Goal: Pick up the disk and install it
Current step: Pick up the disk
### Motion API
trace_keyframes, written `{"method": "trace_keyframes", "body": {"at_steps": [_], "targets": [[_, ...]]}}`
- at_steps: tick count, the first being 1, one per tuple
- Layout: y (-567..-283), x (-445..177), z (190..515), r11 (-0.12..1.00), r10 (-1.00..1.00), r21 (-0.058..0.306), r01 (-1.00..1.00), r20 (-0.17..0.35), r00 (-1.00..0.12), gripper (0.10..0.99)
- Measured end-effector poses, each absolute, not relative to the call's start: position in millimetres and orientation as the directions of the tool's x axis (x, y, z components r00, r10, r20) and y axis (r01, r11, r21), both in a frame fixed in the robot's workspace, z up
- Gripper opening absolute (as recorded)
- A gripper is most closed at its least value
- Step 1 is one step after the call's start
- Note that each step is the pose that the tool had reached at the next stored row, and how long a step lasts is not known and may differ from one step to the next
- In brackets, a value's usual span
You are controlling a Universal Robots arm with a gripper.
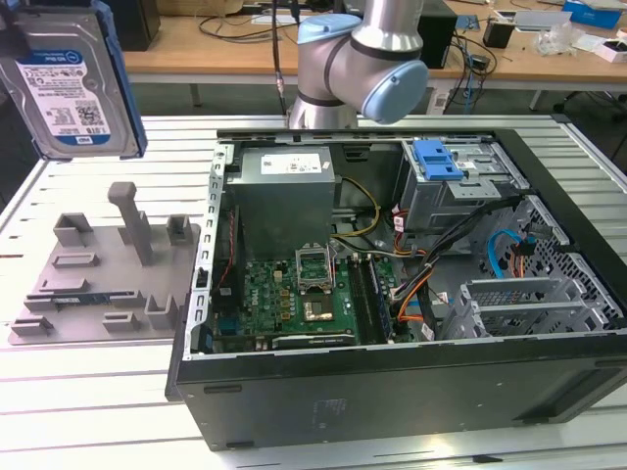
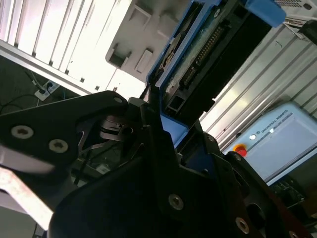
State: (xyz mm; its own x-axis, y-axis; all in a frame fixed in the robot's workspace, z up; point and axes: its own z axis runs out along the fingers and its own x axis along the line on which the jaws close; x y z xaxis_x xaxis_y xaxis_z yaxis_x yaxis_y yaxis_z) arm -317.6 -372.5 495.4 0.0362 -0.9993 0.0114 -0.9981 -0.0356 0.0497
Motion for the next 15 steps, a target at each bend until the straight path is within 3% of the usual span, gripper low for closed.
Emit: {"method": "trace_keyframes", "body": {"at_steps": [15], "targets": [[-425.9, -249.5, 496.9, -0.036, -0.999, 0.053, -0.998, 0.011, 0.036, 0.369]]}}
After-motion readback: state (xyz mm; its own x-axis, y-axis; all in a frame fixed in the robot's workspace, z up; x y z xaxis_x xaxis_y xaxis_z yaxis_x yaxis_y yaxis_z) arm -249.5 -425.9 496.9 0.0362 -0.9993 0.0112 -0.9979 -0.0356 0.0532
